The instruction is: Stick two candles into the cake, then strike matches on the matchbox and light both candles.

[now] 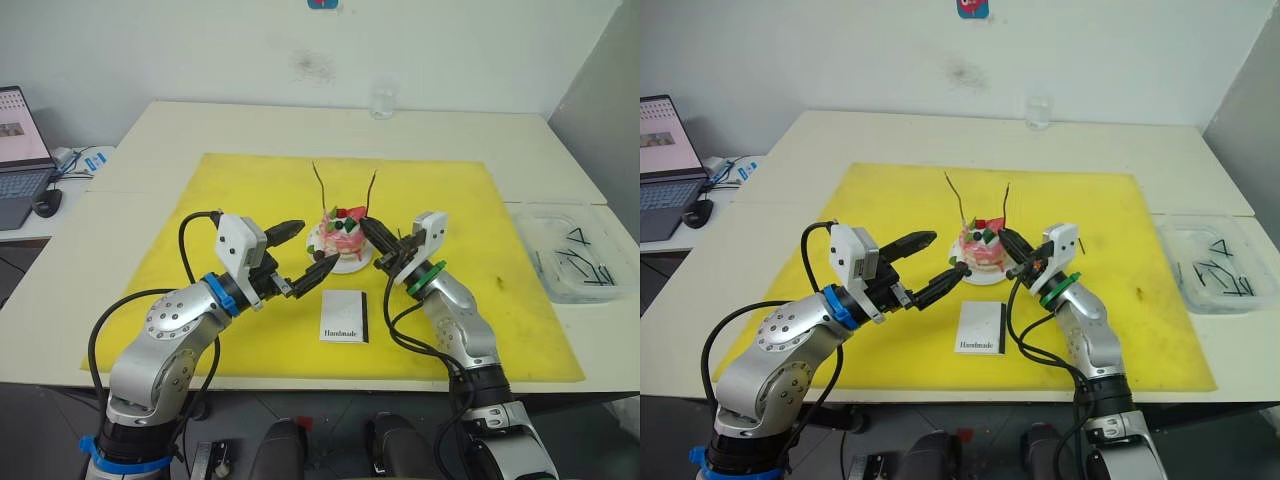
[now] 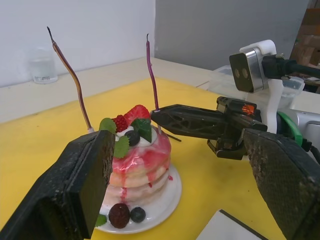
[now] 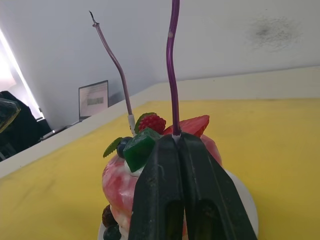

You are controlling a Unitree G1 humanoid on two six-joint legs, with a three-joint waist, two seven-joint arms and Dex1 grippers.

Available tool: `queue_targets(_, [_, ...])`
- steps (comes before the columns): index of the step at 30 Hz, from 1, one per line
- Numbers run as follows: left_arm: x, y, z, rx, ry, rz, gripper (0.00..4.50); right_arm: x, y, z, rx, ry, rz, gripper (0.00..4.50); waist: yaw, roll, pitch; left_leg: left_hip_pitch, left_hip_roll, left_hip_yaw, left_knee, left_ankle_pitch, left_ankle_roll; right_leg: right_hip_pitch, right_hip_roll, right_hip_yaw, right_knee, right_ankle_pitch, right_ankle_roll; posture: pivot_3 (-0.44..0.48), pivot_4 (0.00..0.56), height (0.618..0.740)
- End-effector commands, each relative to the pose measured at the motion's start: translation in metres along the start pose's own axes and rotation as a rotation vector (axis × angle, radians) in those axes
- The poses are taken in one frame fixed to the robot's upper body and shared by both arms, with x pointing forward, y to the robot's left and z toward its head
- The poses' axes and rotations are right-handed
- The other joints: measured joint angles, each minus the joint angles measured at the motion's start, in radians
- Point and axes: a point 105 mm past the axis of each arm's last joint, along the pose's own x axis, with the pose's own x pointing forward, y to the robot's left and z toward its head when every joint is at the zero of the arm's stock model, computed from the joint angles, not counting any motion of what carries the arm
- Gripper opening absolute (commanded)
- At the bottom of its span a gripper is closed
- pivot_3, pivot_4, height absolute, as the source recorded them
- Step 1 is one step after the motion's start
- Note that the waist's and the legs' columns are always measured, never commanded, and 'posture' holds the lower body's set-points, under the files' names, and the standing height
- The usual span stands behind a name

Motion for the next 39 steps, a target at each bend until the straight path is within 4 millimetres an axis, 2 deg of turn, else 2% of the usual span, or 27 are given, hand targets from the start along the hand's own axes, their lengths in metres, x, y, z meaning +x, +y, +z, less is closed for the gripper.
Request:
queue_targets(1, [0.001,-0.002,0.011,0.028,-0.039,-0.015,4.50,-0.001,0.001,0.004,-0.021,-0.012,0.016,0.03,0.000,0.000,0.000,0.000,0.000,0.000,0.000,0.000,0.000,0.000,0.000,0.000,0.000,0.000,0.000,0.000,0.150,0.740])
queue_targets(3, [0.001,-0.002,0.011,0.029,-0.039,-0.016,4.50,-0.001,0.001,0.006,-0.019,-0.015,0.018,0.03,0.000,0.000,0.000,0.000,0.000,0.000,0.000,0.000,0.000,0.000,0.000,0.000,0.000,0.000,0.000,0.000,0.150,0.740])
queue_targets(6, [0.002,-0.003,0.011,0.029,-0.041,-0.020,4.50,-0.002,0.001,0.011,-0.020,-0.020,0.030,0.63,0.000,0.000,0.000,0.000,0.000,0.000,0.000,0.000,0.000,0.000,0.000,0.000,0.000,0.000,0.000,0.000,0.150,0.740])
queue_targets(10, [0.002,-0.004,0.010,0.028,-0.040,-0.025,4.50,-0.005,0.004,0.016,-0.030,-0.022,0.060,2.00,0.000,0.000,0.000,0.000,0.000,0.000,0.000,0.000,0.000,0.000,0.000,0.000,0.000,0.000,0.000,0.000,0.150,0.740])
queue_targets(15, [-0.001,-0.007,0.005,0.024,-0.019,-0.049,4.50,-0.020,0.006,0.028,-0.047,0.014,0.109,2.00,0.001,0.000,0.000,0.000,0.000,0.000,0.000,0.000,0.000,0.000,0.000,0.000,0.000,0.000,0.000,0.000,0.150,0.740])
queue_targets(18, [-0.009,-0.002,-0.003,-0.011,0.043,-0.082,4.50,-0.035,-0.003,0.034,-0.124,0.104,0.110,2.00,0.001,0.000,0.000,0.000,0.000,0.000,0.000,0.000,0.000,0.000,-0.001,0.000,-0.001,0.000,0.000,0.000,0.150,0.740])
queue_targets(20, [-0.018,-0.002,-0.008,-0.151,0.125,-0.149,4.50,-0.045,-0.009,0.037,-0.197,0.186,0.127,2.00,0.001,0.001,0.000,0.000,0.000,0.000,0.000,0.000,0.000,0.000,-0.001,0.000,0.000,-0.001,-0.001,0.000,0.150,0.740])
queue_targets(22, [-0.025,-0.003,-0.006,-0.383,0.187,-0.231,4.50,-0.056,-0.011,0.035,-0.278,0.296,0.177,1.66,0.001,0.000,0.001,0.000,0.000,0.000,0.000,0.000,0.000,0.000,-0.001,0.000,0.000,-0.004,-0.006,0.000,0.150,0.740])
queue_targets(24, [-0.034,-0.003,-0.008,-0.585,0.323,-0.298,4.50,-0.067,-0.013,0.029,-0.360,0.414,0.229,1.17,0.001,0.000,0.001,0.000,0.000,-0.001,0.001,0.000,0.000,0.000,-0.001,-0.001,0.000,-0.004,-0.006,0.000,0.150,0.740])
queue_targets(27, [-0.043,0.008,-0.015,-0.880,0.512,-0.323,4.50,-0.076,-0.015,0.022,-0.459,0.534,0.289,0.09,-0.002,0.000,0.001,0.000,-0.002,-0.001,0.001,0.000,0.000,0.000,0.001,-0.002,0.000,-0.004,-0.006,0.000,0.150,0.740])
queue_targets(29, [-0.045,0.007,-0.016,-1.037,0.594,-0.387,4.50,-0.078,-0.011,0.018,-0.486,0.580,0.343,0.04,-0.004,0.000,0.001,0.000,-0.003,-0.001,0.000,0.000,0.000,0.000,0.002,-0.002,0.000,-0.003,-0.005,0.000,0.150,0.740])
queue_targets(33, [-0.040,0.004,-0.018,-1.193,0.683,-0.430,4.50,-0.084,-0.003,0.006,-0.484,0.667,0.413,0.04,-0.013,-0.001,0.002,-0.001,-0.002,-0.003,-0.002,0.000,0.000,-0.001,0.001,-0.002,0.000,-0.002,-0.002,0.000,0.150,0.740])
queue_targets(39, [-0.025,0.002,-0.037,-1.278,0.773,-0.367,4.50,-0.091,0.011,-0.009,-0.455,0.712,0.466,0.04,-0.011,-0.001,0.001,-0.001,-0.001,-0.007,-0.003,0.000,0.000,-0.002,0.000,-0.002,0.000,-0.003,-0.002,0.000,0.150,0.740])
